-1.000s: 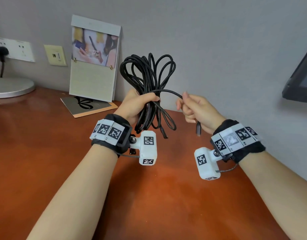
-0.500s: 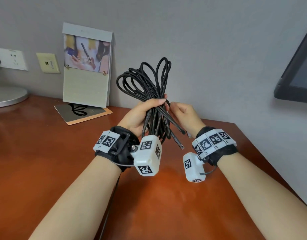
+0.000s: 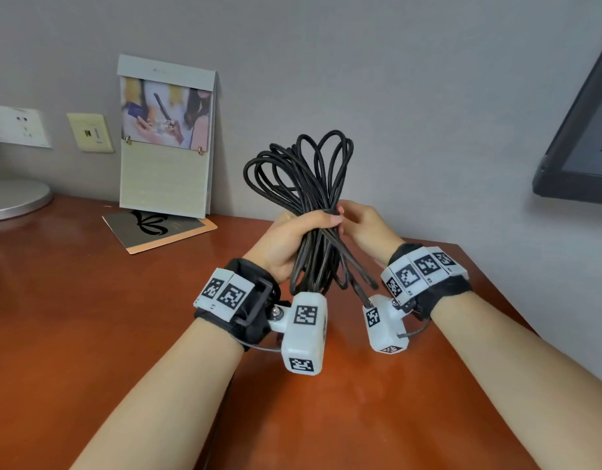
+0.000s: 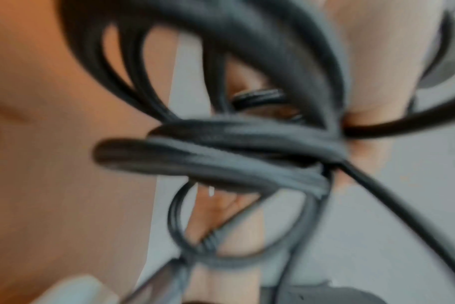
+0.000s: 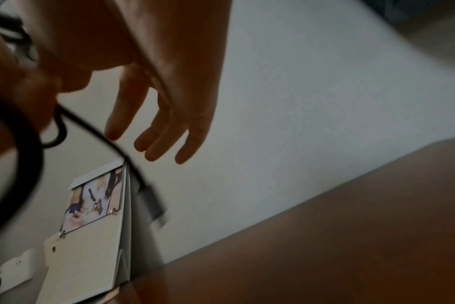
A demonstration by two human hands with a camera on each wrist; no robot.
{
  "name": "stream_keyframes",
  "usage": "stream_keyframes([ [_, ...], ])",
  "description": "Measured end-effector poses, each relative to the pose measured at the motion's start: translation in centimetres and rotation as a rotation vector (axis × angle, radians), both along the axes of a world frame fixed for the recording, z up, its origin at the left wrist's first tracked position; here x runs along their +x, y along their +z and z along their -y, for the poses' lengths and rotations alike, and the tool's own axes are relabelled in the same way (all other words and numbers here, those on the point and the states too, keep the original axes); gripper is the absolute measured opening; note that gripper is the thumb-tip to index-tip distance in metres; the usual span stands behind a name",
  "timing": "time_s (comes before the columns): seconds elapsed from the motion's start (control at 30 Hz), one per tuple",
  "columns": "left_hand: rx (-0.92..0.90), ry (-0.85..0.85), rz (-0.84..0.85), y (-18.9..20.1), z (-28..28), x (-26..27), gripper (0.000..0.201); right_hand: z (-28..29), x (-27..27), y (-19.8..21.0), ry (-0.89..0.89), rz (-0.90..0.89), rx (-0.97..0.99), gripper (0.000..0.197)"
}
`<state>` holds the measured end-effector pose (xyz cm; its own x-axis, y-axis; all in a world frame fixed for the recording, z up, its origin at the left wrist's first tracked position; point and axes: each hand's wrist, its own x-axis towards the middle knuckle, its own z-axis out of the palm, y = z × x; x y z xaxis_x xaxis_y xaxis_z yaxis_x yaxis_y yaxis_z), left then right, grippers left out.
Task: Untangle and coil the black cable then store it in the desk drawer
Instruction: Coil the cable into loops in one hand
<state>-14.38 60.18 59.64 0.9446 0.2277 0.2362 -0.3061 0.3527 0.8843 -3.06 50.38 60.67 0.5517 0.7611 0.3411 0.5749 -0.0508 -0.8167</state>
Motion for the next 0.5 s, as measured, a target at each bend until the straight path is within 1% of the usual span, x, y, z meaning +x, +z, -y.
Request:
stream_keyframes([
  [0.03,0.047,0.121,-0.018,0.0,0.1,0.1,0.007,0.2,0.3,0.3,-0.009,0.007,0.021,0.020],
  [0.07,0.103,0.239,-0.035,0.1,0.2,0.2,0.003,0.6,0.3,0.5,0.015,-0.031,0.038,0.013],
  [0.1,0.168,0.335,-0.048,0.0,0.2,0.3,0.002,0.9,0.3,0.8,0.067,-0.085,0.036,0.020],
  [0.17,0.303,0.451,-0.055,-0.3,0.3,0.5,0.006,1.5,-0.3,1.2,0.178,-0.181,0.004,0.050],
  [0.23,0.438,0.524,-0.060,-0.6,0.7,0.5,0.011,1.0,-1.3,1.3,0.194,-0.218,-0.022,0.063],
  [0.3,0.553,0.581,-0.052,-0.6,1.1,0.7,0.012,-0.2,-2.5,1.4,0.106,-0.248,-0.003,0.070],
  [0.4,0.776,0.622,-0.059,-0.6,1.3,1.0,0.010,-1.7,-3.1,0.9,-0.027,-0.304,0.061,0.072],
  [0.43,0.829,0.621,-0.074,-0.7,1.2,1.1,0.012,-2.0,-3.4,0.8,-0.057,-0.313,0.085,0.071],
  [0.5,0.874,0.615,-0.086,-0.8,0.9,1.1,0.017,-2.3,-3.7,0.7,-0.085,-0.306,0.132,0.070],
])
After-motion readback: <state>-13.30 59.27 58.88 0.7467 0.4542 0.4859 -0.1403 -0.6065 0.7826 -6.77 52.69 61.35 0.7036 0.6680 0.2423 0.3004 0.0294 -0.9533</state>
